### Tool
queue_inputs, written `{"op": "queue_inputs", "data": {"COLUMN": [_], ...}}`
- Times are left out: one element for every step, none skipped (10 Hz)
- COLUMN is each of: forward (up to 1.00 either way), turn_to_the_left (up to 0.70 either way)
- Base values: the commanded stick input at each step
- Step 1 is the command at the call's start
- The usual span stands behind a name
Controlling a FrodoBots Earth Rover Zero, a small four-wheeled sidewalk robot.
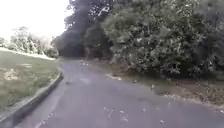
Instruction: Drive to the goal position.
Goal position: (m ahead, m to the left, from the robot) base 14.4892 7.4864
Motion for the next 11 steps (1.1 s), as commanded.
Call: {"op": "queue_inputs", "data": {"forward": [1.0,1.0,1.0,1.0,1.0,1.0,1.0,1.0,1.0,1.0,1.0], "turn_to_the_left": [0.27,0.27,0.27,0.27,0.27,0.27,0.27,0.0,0.0,0.0,0.0]}}
